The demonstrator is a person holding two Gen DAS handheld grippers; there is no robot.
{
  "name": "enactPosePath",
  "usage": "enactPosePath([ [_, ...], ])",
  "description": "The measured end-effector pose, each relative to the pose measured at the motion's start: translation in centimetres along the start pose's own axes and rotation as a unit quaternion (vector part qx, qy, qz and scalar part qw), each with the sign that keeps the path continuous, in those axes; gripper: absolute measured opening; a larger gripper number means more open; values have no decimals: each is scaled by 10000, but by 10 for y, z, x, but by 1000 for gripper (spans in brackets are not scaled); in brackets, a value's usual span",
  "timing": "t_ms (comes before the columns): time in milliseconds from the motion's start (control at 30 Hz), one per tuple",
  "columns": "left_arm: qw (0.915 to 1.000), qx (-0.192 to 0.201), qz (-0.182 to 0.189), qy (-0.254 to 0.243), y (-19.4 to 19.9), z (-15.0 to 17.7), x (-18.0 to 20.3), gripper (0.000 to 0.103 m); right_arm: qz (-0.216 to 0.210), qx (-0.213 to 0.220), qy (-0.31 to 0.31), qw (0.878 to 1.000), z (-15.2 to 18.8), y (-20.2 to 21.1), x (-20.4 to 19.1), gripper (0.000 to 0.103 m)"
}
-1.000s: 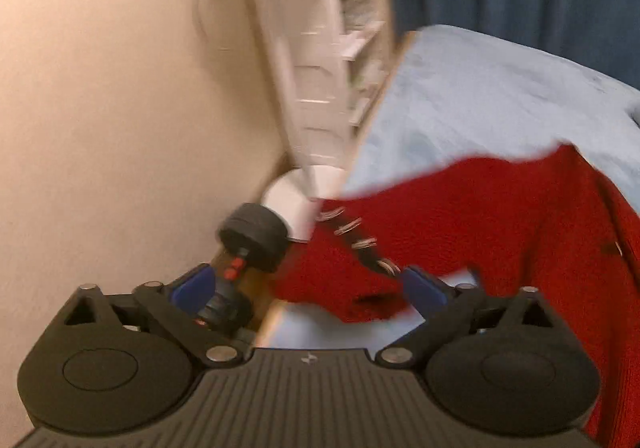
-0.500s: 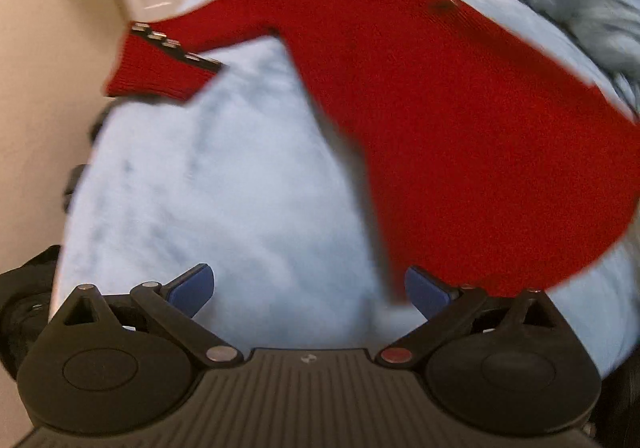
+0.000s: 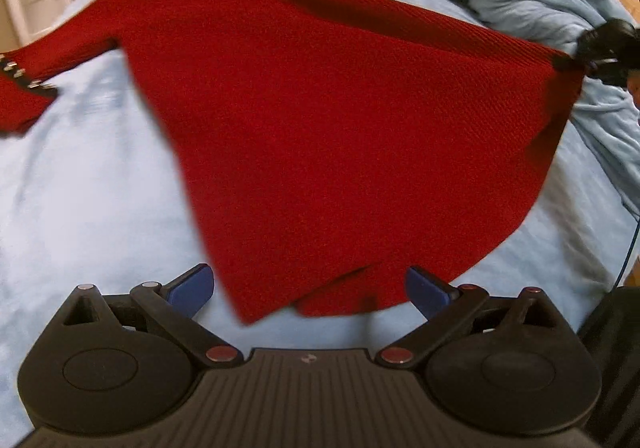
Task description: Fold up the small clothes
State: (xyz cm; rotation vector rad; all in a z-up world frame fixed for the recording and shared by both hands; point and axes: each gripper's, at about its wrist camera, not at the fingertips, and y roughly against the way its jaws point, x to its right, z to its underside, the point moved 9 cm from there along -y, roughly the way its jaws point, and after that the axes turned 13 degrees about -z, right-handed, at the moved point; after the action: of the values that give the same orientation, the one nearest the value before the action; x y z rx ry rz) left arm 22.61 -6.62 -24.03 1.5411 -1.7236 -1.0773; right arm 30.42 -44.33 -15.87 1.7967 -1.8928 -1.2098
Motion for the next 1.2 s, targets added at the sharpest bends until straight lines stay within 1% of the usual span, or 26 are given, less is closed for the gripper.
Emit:
enactPosePath([
  [67,9999,-9,-141,-33,-10,-5,8,102,-8,20,-7,10000,-5,-2,2,7],
  [133,9977,-22,-678,26,-25,-10,2,102,0,46,-5,10000,-9,-2,2,7],
  [200,9928,-127,-1184,84,-36,-12,-14,102,-9,56,-22,10000,-13,-3,3,7],
  [233,9923,-181,-1217,150,-35,-11,-21,102,-20,60,-51,10000,-15,-4,3,7],
  [267,9928,-230,-1138,283,-33,-10,-30,102,-47,60,-113,9999,-18,-5,4,7],
  [333,9948,-176,-807,602,-20,-10,-38,101,-75,66,-216,9997,-25,-8,4,7],
  [367,9961,-76,-622,619,-13,-12,-36,101,-66,99,-211,9997,-29,-8,3,7],
  [400,9977,-19,-448,500,-8,-13,-30,101,-59,141,-188,9997,-35,-9,1,7],
  [433,9993,22,-249,264,-3,-14,-17,101,-57,176,-176,9997,-39,-10,-1,7],
  [500,9999,81,23,-134,-1,-12,7,102,-63,224,-170,9996,-48,-10,-5,7],
  [533,9993,84,94,-352,-4,-11,20,102,-64,228,-153,9996,-51,-10,-7,7],
  [567,9986,71,42,-513,-8,-9,29,102,-65,228,-141,9996,-53,-10,-8,7],
  [600,9979,49,-96,-646,-16,-9,34,102,-69,227,-123,9996,-54,-10,-9,7],
  [667,9951,33,-578,-799,-33,-7,35,102,-87,218,-101,9997,-56,-8,-9,7],
  [700,9940,40,-749,-797,-38,-8,32,102,-106,213,-113,9997,-56,-8,-8,7],
  [733,9938,2,-847,-718,-41,-10,26,102,-120,208,-122,9996,-56,-7,-7,7],
  [767,9950,-46,-874,-473,-41,-13,16,100,-127,204,-120,9996,-55,-7,-6,7],
  [800,9961,-90,-863,-187,-39,-17,4,99,-125,204,-121,9996,-55,-7,-5,7],
  [867,9958,-213,-689,561,-30,-25,-27,99,-121,176,-178,9996,-52,-9,-2,7],
  [900,9929,-190,-657,969,-24,-30,-47,99,-119,166,-227,9995,-50,-11,0,7],
  [1000,9829,-186,-681,1700,-15,-38,-94,100,-130,157,-300,9993,-46,-13,-1,7],
  [1033,9793,-208,-778,1858,-15,-43,-111,100,-121,164,-304,9993,-45,-13,-1,7],
  [1067,9753,-207,-1041,1939,-14,-42,-125,99,-95,185,-296,9993,-45,-13,-2,7],
  [1100,9688,-197,-1425,2017,-15,-40,-139,99,-74,211,-291,9993,-45,-12,-2,7],
  [1133,9626,-219,-1671,2121,-19,-40,-151,99,-70,225,-307,9992,-46,-12,-2,7],
  [1200,9550,-497,-1741,2350,-29,-28,-166,99,-91,219,-336,9992,-47,-10,0,7],
])
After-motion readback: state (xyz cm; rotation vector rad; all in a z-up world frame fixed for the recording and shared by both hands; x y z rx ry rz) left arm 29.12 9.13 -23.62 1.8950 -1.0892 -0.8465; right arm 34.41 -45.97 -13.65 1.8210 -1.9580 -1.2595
